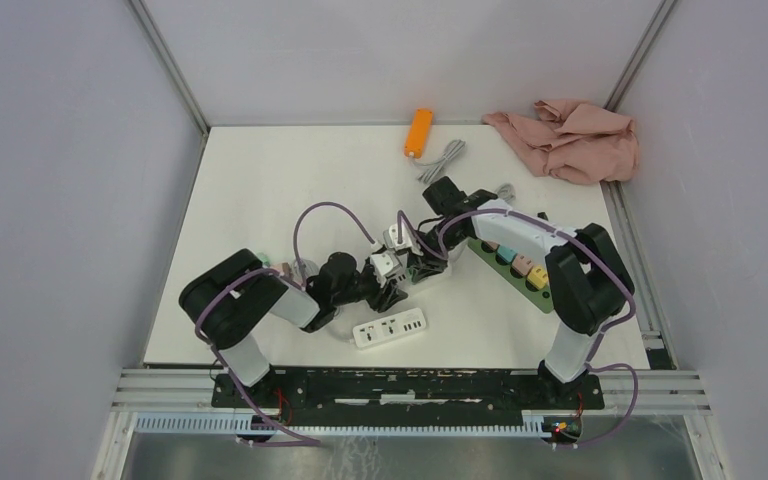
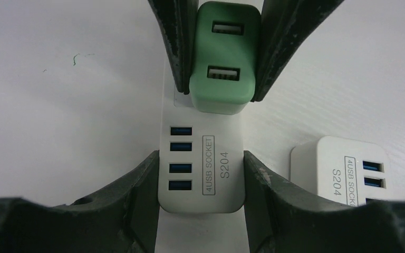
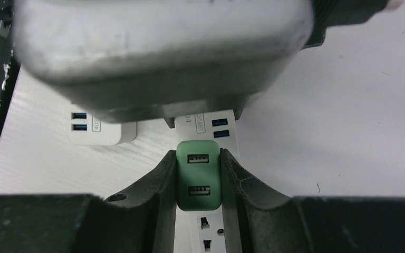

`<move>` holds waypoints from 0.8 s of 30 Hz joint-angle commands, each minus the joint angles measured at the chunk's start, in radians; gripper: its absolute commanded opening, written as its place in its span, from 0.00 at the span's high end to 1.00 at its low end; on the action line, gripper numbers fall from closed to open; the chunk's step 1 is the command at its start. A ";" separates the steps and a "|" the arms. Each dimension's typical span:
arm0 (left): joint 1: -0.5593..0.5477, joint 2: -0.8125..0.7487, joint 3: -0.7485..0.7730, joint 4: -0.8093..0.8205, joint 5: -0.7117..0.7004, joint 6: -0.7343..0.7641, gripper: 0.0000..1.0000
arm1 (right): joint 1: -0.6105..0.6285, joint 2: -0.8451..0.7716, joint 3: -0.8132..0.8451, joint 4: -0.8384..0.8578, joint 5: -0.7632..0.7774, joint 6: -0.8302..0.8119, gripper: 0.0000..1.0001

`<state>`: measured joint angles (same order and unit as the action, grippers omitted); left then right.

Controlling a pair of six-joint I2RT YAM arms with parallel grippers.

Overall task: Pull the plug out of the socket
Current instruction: Remove the plug from the socket, then place the plug at the center of the board.

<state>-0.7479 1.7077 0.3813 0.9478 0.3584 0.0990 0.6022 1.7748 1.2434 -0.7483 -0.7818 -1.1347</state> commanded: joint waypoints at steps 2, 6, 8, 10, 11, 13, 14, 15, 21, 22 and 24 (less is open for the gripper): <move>0.002 -0.025 0.002 -0.126 -0.048 0.028 0.97 | 0.032 -0.059 0.039 0.112 -0.093 0.227 1.00; 0.003 -0.042 -0.004 -0.124 -0.062 0.011 0.97 | -0.043 -0.070 0.072 -0.009 -0.089 0.126 1.00; 0.003 -0.052 -0.014 -0.113 -0.072 -0.001 0.97 | -0.083 -0.085 0.102 -0.090 -0.106 0.089 1.00; 0.003 -0.060 -0.018 -0.110 -0.088 -0.016 0.97 | -0.104 -0.117 0.110 -0.132 -0.110 0.072 1.00; 0.004 -0.063 -0.020 -0.111 -0.094 -0.023 0.97 | -0.108 -0.134 0.107 -0.144 -0.114 0.070 1.00; 0.005 -0.068 -0.017 -0.112 -0.111 -0.046 0.97 | -0.110 -0.163 0.102 -0.162 -0.128 0.089 1.00; 0.009 -0.071 -0.014 -0.114 -0.121 -0.057 0.97 | -0.112 -0.175 0.098 -0.163 -0.137 0.111 1.00; 0.012 -0.073 -0.014 -0.115 -0.143 -0.071 0.97 | -0.114 -0.185 0.093 -0.157 -0.147 0.142 1.00; 0.062 -0.160 0.000 -0.164 -0.246 -0.243 0.47 | -0.179 -0.325 -0.045 0.151 -0.244 0.687 1.00; 0.064 -0.191 0.004 -0.200 -0.265 -0.275 0.35 | -0.193 -0.357 -0.084 0.229 -0.240 0.814 1.00; 0.064 -0.257 0.017 -0.264 -0.286 -0.308 0.20 | -0.201 -0.402 -0.145 0.313 -0.237 1.001 1.00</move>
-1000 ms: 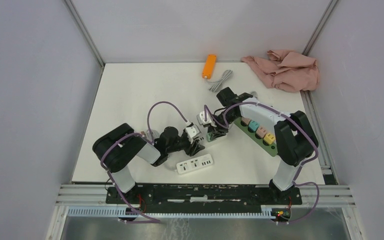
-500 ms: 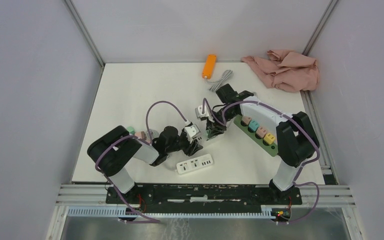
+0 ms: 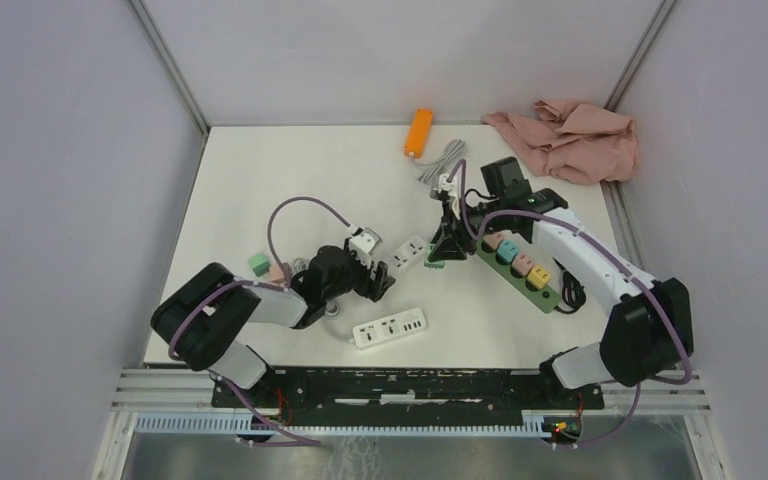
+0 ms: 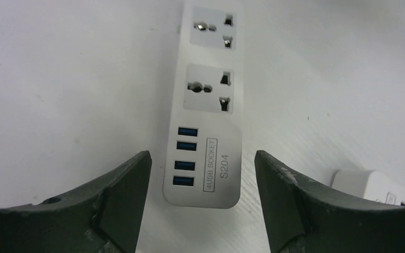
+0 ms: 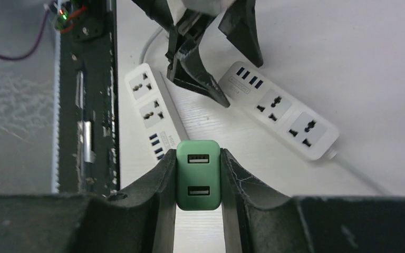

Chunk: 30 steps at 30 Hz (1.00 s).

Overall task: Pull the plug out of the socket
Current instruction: Place the plug at the center of the board.

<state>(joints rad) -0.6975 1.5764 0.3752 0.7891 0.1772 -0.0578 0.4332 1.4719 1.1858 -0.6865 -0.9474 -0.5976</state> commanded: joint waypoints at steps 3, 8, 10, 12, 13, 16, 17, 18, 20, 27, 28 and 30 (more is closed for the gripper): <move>0.013 -0.236 0.068 -0.238 -0.123 -0.197 0.11 | -0.049 -0.173 -0.187 0.380 -0.089 0.661 1.00; 0.019 -0.386 0.138 -0.477 -0.192 -0.379 0.00 | -0.103 -0.266 -0.312 0.571 -0.015 0.994 0.99; 0.021 -0.446 0.136 -0.514 -0.173 -0.440 0.01 | -0.126 -0.247 -0.342 0.672 -0.022 1.160 1.00; 0.021 -0.503 0.115 -0.502 -0.125 -0.491 0.01 | -0.134 -0.205 -0.333 0.685 -0.023 1.238 0.98; 0.022 -0.531 0.104 -0.482 -0.098 -0.518 0.00 | -0.134 -0.177 -0.321 0.675 -0.028 1.258 0.98; 0.020 -0.600 0.075 -0.439 -0.016 -0.592 0.02 | -0.135 -0.108 -0.291 0.626 -0.032 1.271 0.96; 0.020 -0.619 0.068 -0.427 0.009 -0.610 0.03 | -0.136 -0.090 -0.281 0.604 -0.029 1.269 0.95; 0.018 -0.639 0.063 -0.421 0.024 -0.624 0.04 | -0.135 -0.074 -0.272 0.584 -0.024 1.268 0.94; 0.007 -0.670 0.065 -0.436 0.019 -0.642 0.05 | -0.135 -0.054 -0.259 0.557 -0.017 1.259 0.94; -0.183 -0.632 0.211 -0.685 -0.278 -0.594 0.06 | -0.135 -0.019 -0.255 0.545 -0.011 1.257 0.91; -0.221 -0.598 0.258 -0.720 -0.332 -0.587 0.05 | -0.137 -0.015 -0.255 0.543 -0.011 1.254 0.91; -0.286 -0.536 0.329 -0.781 -0.429 -0.579 0.05 | -0.136 -0.010 -0.252 0.539 -0.015 1.248 0.91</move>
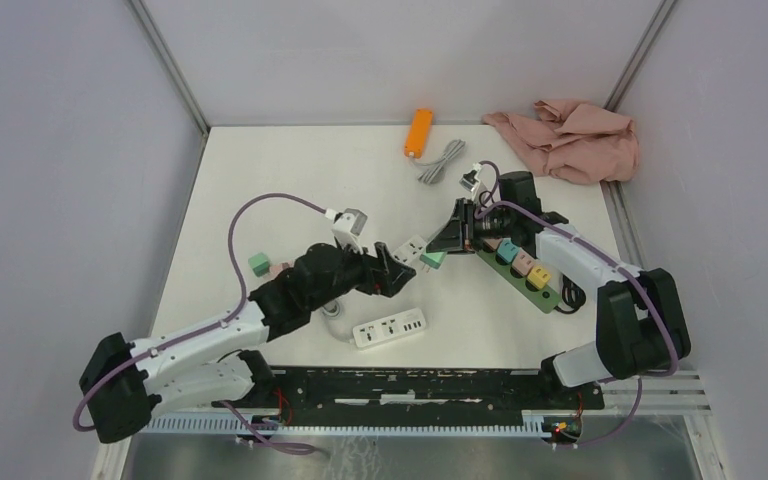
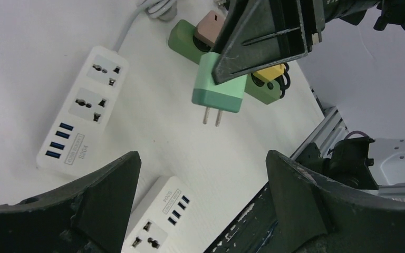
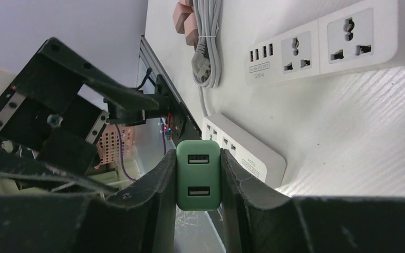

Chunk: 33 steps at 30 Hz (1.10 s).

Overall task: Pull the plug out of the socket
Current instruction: Place the plug at the center of the board.

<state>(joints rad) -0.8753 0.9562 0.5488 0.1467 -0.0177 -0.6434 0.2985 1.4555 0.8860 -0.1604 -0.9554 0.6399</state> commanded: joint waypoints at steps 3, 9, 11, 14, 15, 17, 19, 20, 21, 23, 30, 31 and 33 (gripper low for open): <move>-0.193 0.185 0.256 -0.210 -0.354 0.015 0.01 | -0.002 0.011 0.048 0.011 -0.011 0.007 0.90; -0.267 0.368 0.421 -0.322 -0.473 0.021 0.00 | -0.002 0.018 0.050 0.012 -0.022 0.006 0.90; -0.283 0.414 0.458 -0.326 -0.494 0.033 0.01 | -0.001 0.020 0.050 0.013 -0.025 0.007 0.90; -0.290 0.481 0.523 -0.382 -0.534 0.039 0.08 | -0.001 0.022 0.051 0.011 -0.029 0.007 0.90; -0.291 0.501 0.543 -0.399 -0.540 0.045 0.12 | -0.003 0.021 0.051 0.012 -0.031 0.007 0.90; -0.291 0.535 0.570 -0.415 -0.546 0.059 0.14 | -0.001 0.023 0.052 0.013 -0.035 0.009 0.90; -0.291 0.551 0.584 -0.414 -0.552 0.076 0.18 | -0.002 0.024 0.052 0.012 -0.041 0.010 0.90; -0.291 0.558 0.592 -0.413 -0.553 0.085 0.20 | -0.001 0.025 0.051 0.013 -0.043 0.012 0.90; -0.290 0.566 0.599 -0.412 -0.553 0.095 0.20 | -0.002 0.024 0.051 0.014 -0.045 0.011 0.90; -0.289 0.579 0.614 -0.413 -0.553 0.115 0.21 | -0.002 0.023 0.052 0.015 -0.052 0.011 0.90; -0.278 0.613 0.650 -0.414 -0.553 0.158 0.31 | -0.001 0.032 0.052 0.018 -0.072 0.014 0.90; -0.276 0.616 0.653 -0.414 -0.553 0.161 0.35 | -0.001 0.032 0.052 0.016 -0.076 0.015 0.90; -0.272 0.618 0.657 -0.412 -0.546 0.166 0.42 | -0.001 0.032 0.051 0.019 -0.078 0.015 0.90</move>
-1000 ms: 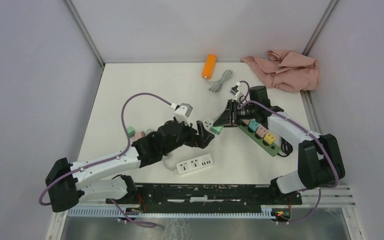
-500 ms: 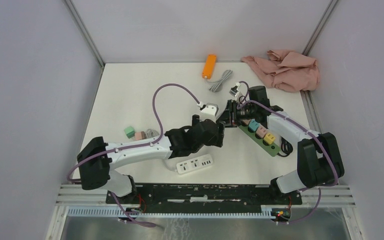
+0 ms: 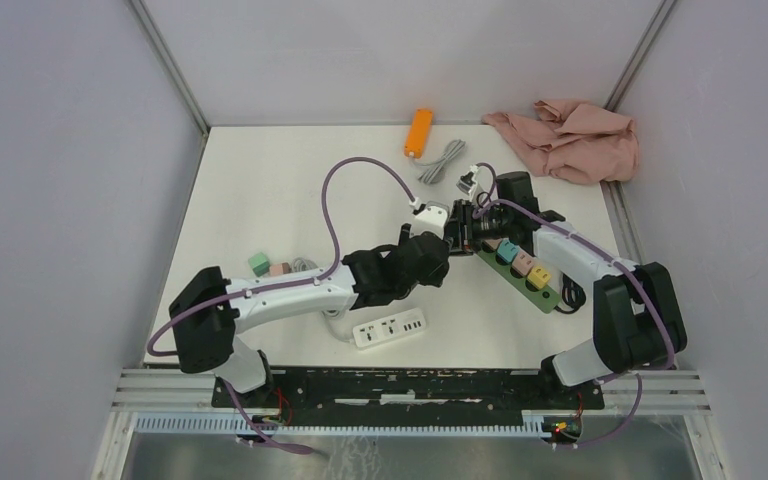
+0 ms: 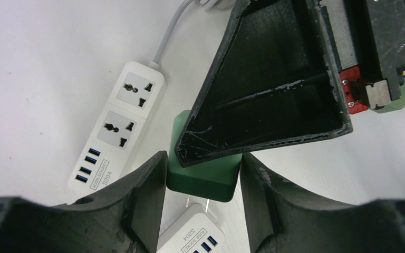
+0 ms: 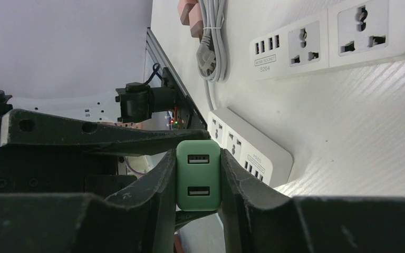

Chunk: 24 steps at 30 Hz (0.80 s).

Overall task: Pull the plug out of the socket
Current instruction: Place the plug at the center of the board.

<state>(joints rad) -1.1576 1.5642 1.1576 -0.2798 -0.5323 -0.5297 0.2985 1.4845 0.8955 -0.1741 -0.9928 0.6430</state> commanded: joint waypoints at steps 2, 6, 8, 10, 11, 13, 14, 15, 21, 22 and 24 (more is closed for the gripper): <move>0.015 0.012 0.053 0.014 -0.023 0.057 0.50 | -0.001 0.005 0.042 0.032 -0.044 0.011 0.89; 0.022 0.013 0.059 0.016 0.001 0.067 0.74 | -0.002 0.006 0.041 0.034 -0.051 0.010 0.85; 0.025 0.013 0.058 0.015 0.009 0.068 0.85 | -0.001 0.005 0.041 0.037 -0.055 0.008 0.77; 0.026 0.004 0.050 0.015 0.010 0.066 0.92 | -0.002 0.004 0.042 0.040 -0.064 0.004 0.62; 0.027 -0.004 0.040 0.018 0.010 0.066 0.95 | -0.001 0.005 0.043 0.040 -0.068 -0.001 0.49; 0.026 -0.030 0.016 0.027 0.010 0.067 0.97 | -0.001 0.001 0.050 0.036 -0.073 -0.018 0.34; 0.027 -0.042 -0.001 0.033 0.011 0.066 0.97 | -0.001 -0.002 0.056 0.020 -0.073 -0.033 0.29; 0.031 -0.056 -0.018 0.037 0.012 0.063 0.97 | -0.001 -0.006 0.062 0.005 -0.073 -0.049 0.25; 0.087 -0.160 -0.186 0.075 0.053 0.029 0.97 | -0.011 -0.024 0.103 -0.094 -0.072 -0.170 0.20; 0.101 -0.183 -0.215 0.082 0.058 0.021 0.97 | -0.015 -0.029 0.111 -0.117 -0.072 -0.206 0.20; 0.135 -0.232 -0.281 0.094 0.058 0.005 0.97 | -0.023 -0.042 0.124 -0.159 -0.086 -0.281 0.20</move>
<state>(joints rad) -1.0775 1.4414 0.9688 -0.2520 -0.4805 -0.4961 0.2920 1.4887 0.9573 -0.2626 -1.0374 0.5205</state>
